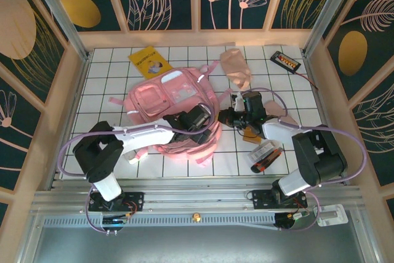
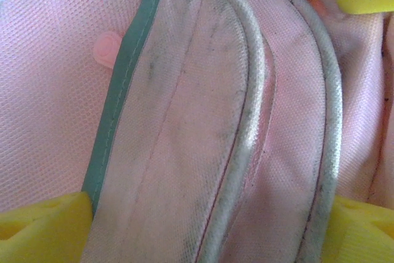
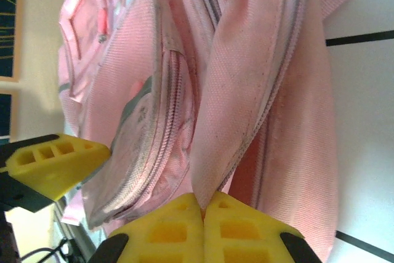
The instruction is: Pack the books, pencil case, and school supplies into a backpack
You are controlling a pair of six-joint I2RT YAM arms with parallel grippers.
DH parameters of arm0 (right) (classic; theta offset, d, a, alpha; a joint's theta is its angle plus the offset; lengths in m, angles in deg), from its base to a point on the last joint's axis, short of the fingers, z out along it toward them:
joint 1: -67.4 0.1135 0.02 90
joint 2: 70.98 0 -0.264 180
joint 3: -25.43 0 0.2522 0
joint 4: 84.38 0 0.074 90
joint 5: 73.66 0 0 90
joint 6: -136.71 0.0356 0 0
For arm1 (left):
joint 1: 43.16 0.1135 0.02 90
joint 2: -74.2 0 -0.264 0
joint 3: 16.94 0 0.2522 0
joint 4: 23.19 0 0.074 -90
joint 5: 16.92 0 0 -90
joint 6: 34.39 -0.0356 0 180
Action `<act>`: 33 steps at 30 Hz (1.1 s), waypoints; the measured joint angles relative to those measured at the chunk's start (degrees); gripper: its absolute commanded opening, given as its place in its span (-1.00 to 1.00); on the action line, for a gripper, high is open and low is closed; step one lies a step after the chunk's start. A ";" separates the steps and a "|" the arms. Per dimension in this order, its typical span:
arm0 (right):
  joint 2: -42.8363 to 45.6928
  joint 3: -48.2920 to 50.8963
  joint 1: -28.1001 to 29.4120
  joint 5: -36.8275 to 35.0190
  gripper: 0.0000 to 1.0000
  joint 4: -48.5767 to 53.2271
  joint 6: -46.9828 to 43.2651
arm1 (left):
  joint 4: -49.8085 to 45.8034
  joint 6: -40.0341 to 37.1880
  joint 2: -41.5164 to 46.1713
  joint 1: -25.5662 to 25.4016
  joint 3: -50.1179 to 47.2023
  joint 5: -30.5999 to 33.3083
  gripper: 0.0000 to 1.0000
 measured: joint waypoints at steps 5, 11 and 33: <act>1.03 -0.79 0.07 0.90 -1.00 -0.02 1.29 | 0.22 0.00 2.21 0.22 -0.96 0.00 0.81; 1.16 -0.79 0.15 0.92 -1.00 0.00 2.40 | 0.35 0.00 3.30 0.26 -2.19 -0.11 0.81; 2.60 1.97 8.59 -7.76 0.70 7.78 2.51 | -1.29 8.68 26.12 0.50 -17.84 -0.04 0.82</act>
